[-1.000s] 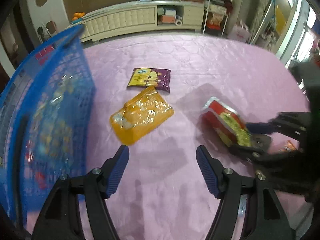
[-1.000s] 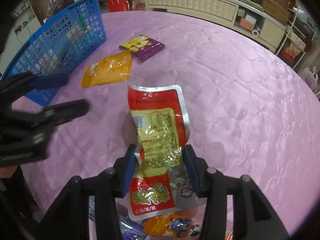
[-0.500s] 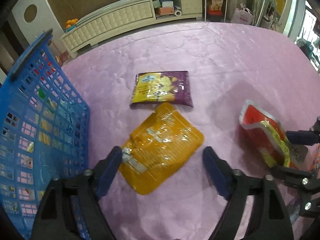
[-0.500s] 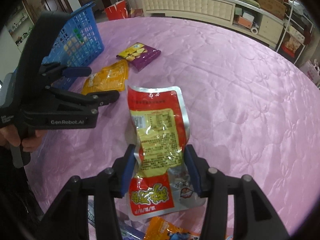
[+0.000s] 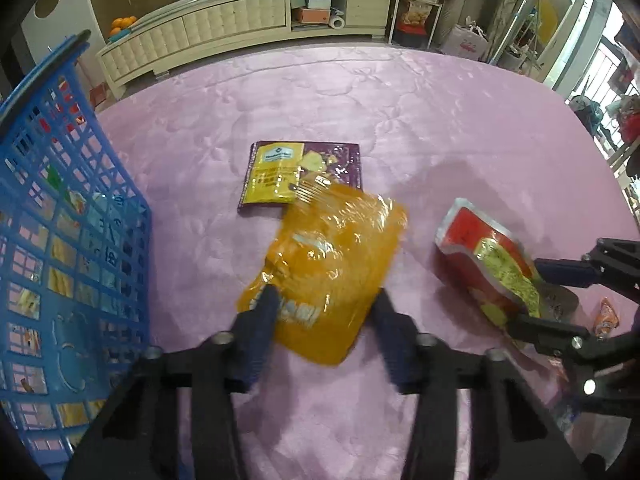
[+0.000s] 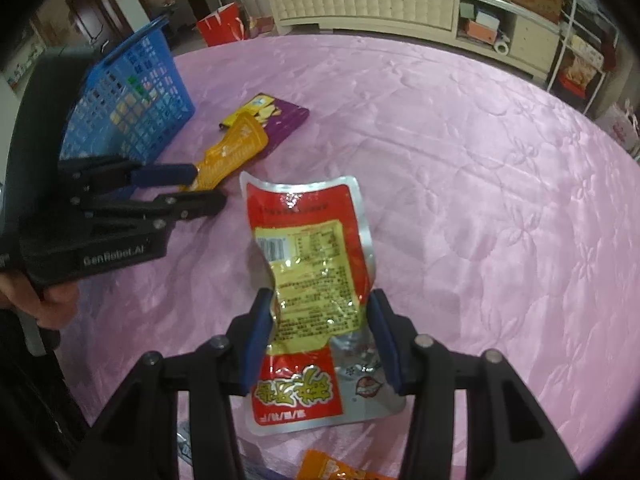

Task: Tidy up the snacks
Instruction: 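Lift the red-silver pouch with the right gripper while the left grasps the orange-yellow pouch, then carry both pouches over the basket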

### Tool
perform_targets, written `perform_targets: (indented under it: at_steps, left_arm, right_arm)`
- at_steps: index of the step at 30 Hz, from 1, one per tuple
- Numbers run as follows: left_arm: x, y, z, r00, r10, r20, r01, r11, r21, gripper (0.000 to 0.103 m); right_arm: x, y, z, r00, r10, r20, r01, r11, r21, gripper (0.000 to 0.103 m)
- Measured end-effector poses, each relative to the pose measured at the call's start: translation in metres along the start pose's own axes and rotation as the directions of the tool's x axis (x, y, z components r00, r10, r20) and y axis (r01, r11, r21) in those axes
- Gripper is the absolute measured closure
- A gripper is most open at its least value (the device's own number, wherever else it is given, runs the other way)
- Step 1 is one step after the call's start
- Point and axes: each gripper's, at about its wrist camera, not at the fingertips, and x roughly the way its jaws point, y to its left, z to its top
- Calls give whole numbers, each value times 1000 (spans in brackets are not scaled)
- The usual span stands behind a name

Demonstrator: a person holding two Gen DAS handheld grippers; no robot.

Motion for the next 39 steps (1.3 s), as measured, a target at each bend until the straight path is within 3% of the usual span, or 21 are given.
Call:
perform_targets:
  at_steps: [3,4,5,11,20,21,22,24,31,39]
  left_arm:
    - [2,-2,0,1000,4,3,-4,1000,3,69]
    - [1,-2,0,1000,18,5,-18,1000,-6,87]
    - [-1,-1,0,1000,10,-2,-10,1000,-21,89]
    - [-13,-11,-22,1000,-24,8,24,999,-22,93]
    - [-43,-33,-58,997,-65,37,66,998,-11,93]
    - [-46,-34,-60,997,-68,40,68,998,-12,93]
    - [-50,-35,-63,996,-73,45,74,997,-15,93]
    - [-60,-37,-71,995,-83,56,84,996,-21,93]
    - [-81,-28,-84,994,-86,73,90,994,-56,93]
    - [-120,-22,-97,988,-90,125,98,993,-58,93]
  right_arm:
    - [1,0,-1,1000,-10,8,10,1000,3,52]
    - [1,2,-2,1000,-21,14,21,1000,-7,53]
    - [1,3,-3,999,-27,23,27,1000,-11,54]
    - [-2,10,-12,995,-63,71,64,998,-9,60]
    - [-25,31,-28,993,-43,112,43,999,-4,73]
    - [-28,33,-28,993,-41,114,41,999,0,76]
    - [-32,34,-29,991,-43,123,43,999,3,101]
    - [-40,37,-28,994,-5,113,4,1000,12,101]
    - [-39,44,-33,995,-31,92,29,999,26,101]
    - [-91,84,-27,975,-96,202,110,992,-61,102]
